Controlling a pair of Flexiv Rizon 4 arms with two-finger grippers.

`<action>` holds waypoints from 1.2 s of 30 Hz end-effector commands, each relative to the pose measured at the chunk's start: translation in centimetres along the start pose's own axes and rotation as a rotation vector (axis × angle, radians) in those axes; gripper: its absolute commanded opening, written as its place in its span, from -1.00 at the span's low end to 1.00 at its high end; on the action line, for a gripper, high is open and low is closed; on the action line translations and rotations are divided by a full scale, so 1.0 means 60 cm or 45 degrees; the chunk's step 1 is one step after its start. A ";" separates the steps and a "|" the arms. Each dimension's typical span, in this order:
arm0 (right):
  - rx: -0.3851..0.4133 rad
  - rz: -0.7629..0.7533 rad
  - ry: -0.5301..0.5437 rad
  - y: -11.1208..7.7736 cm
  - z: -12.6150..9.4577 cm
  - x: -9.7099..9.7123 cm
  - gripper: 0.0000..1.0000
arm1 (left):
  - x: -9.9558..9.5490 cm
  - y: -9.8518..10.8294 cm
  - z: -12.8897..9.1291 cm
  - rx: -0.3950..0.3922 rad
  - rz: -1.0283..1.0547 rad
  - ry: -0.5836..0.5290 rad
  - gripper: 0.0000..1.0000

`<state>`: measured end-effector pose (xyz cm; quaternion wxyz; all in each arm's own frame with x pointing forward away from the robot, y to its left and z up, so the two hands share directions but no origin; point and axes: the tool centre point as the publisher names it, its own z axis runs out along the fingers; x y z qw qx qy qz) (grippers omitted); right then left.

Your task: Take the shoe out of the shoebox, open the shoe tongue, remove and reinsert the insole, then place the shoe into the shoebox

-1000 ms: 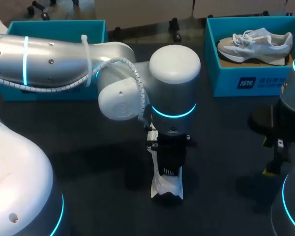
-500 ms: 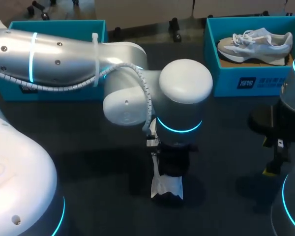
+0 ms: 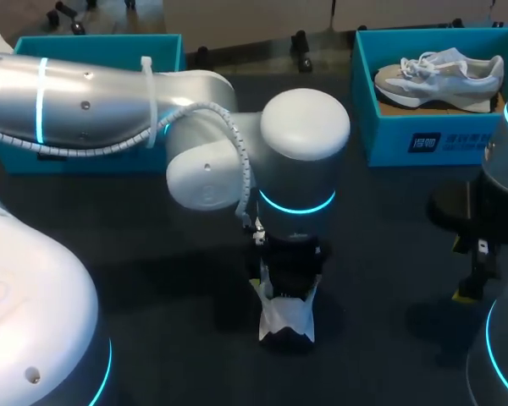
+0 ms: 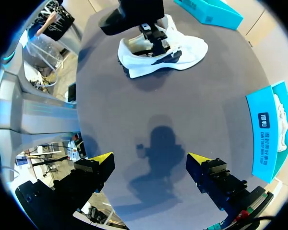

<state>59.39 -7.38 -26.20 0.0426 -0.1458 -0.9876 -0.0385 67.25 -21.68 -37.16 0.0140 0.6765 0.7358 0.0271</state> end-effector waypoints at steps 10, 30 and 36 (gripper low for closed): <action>-0.001 -0.001 -0.001 -0.001 0.002 0.001 1.00 | -0.001 0.030 -0.006 0.079 0.034 -0.044 1.00; -0.001 -0.001 -0.001 -0.001 0.002 0.001 1.00 | -0.013 0.088 -0.043 0.101 0.051 -0.070 1.00; -0.001 -0.001 -0.001 -0.001 0.002 0.001 1.00 | -0.020 0.103 -0.061 0.095 0.067 -0.087 1.00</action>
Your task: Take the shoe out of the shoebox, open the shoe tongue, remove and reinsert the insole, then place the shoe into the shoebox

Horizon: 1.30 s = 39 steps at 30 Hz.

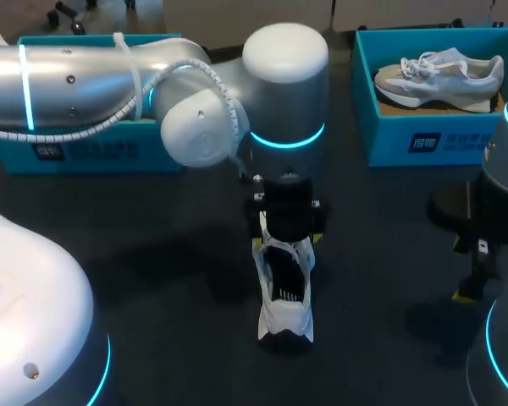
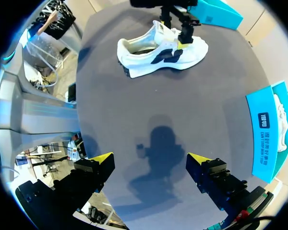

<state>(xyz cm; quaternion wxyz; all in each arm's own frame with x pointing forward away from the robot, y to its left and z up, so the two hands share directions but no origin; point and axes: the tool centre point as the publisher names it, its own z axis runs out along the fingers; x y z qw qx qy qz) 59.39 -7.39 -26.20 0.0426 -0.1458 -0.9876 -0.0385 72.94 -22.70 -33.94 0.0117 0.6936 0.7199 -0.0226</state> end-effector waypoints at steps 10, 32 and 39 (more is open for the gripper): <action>-0.001 -0.001 -0.001 -0.001 0.002 0.001 1.00 | -0.006 0.038 -0.073 0.015 0.020 -0.073 1.00; -0.001 -0.001 -0.001 -0.001 0.002 0.001 1.00 | 0.005 0.000 -0.106 0.073 0.084 -0.061 -0.13; -0.001 -0.001 -0.001 -0.001 0.002 0.001 1.00 | 0.011 -0.020 -0.077 0.081 0.122 -0.031 -0.16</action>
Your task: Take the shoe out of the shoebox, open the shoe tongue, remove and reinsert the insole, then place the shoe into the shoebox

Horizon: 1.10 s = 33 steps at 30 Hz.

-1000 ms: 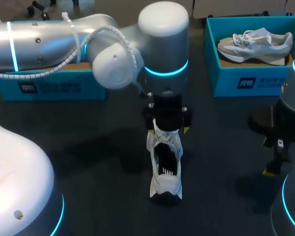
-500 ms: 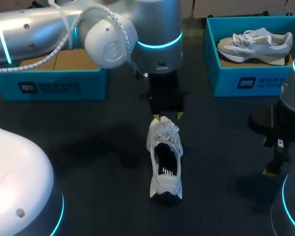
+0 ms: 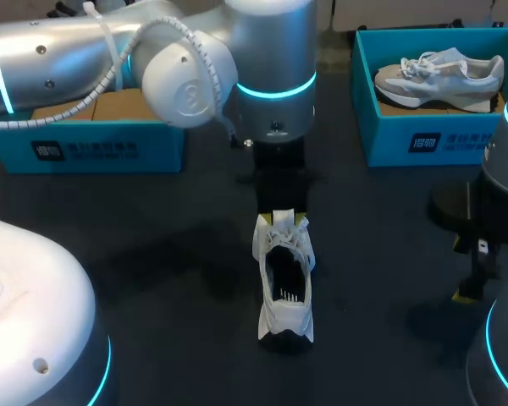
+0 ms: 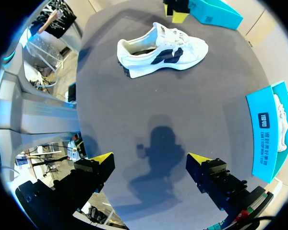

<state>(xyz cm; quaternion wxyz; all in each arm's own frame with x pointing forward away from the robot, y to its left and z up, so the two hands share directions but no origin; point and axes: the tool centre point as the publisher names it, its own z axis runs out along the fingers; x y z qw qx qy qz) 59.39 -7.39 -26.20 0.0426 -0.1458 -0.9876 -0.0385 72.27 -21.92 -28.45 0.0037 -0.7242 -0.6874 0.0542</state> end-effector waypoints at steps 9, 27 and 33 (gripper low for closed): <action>-0.001 -0.001 -0.001 -0.001 0.002 0.001 1.00 | -0.001 -0.019 0.045 -0.015 0.023 -0.035 -0.25; -0.001 -0.001 -0.001 -0.001 0.002 0.001 1.00 | 0.015 -0.027 0.035 0.000 0.045 -0.051 -0.38; -0.001 -0.001 -0.001 -0.001 0.002 0.001 1.00 | 0.007 -0.022 0.034 -0.022 0.030 -0.044 -0.42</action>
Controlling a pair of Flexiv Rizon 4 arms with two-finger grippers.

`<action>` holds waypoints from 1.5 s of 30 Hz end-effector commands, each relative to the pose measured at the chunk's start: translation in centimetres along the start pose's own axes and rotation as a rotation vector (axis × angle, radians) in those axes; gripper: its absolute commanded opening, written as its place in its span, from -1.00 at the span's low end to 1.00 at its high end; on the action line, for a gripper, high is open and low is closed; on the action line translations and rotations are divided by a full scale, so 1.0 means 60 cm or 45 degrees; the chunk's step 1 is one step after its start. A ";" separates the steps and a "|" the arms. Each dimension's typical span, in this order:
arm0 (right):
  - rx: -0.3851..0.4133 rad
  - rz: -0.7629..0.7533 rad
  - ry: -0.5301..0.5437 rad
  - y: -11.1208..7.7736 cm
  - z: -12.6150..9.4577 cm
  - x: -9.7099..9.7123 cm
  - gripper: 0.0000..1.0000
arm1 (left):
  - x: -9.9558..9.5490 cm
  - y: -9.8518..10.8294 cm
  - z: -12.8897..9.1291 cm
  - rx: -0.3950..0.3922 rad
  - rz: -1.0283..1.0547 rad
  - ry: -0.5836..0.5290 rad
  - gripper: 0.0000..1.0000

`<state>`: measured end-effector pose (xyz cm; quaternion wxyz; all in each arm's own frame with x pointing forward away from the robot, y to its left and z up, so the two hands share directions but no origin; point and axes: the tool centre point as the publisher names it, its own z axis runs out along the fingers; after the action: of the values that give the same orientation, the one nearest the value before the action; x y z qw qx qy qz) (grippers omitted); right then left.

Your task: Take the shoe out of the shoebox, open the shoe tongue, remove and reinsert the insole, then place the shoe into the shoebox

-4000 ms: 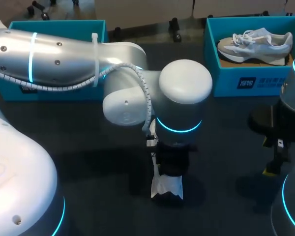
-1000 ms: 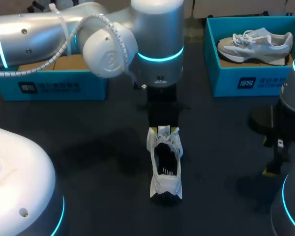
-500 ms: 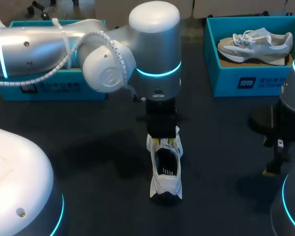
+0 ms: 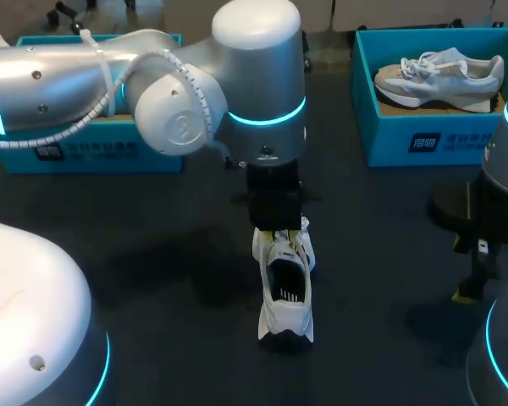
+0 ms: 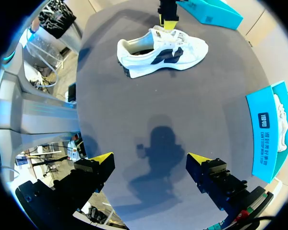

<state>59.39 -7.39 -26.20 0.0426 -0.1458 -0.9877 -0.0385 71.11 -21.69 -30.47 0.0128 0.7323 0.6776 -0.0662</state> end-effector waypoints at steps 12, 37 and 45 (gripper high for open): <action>-0.001 -0.001 -0.001 -0.001 0.002 0.001 1.00 | 0.006 -0.018 0.042 0.026 -0.014 0.040 -0.44; -0.001 -0.001 -0.001 -0.001 0.002 0.001 1.00 | -0.003 -0.068 -0.010 0.028 -0.003 -0.049 -0.44; -0.001 -0.001 -0.001 -0.001 0.002 0.001 1.00 | 0.010 -0.086 -0.034 0.077 -0.083 -0.040 -0.43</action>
<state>59.39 -7.39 -26.20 0.0426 -0.1458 -0.9876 -0.0385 66.17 -21.26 -28.96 -0.0025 0.7099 0.6974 -0.0977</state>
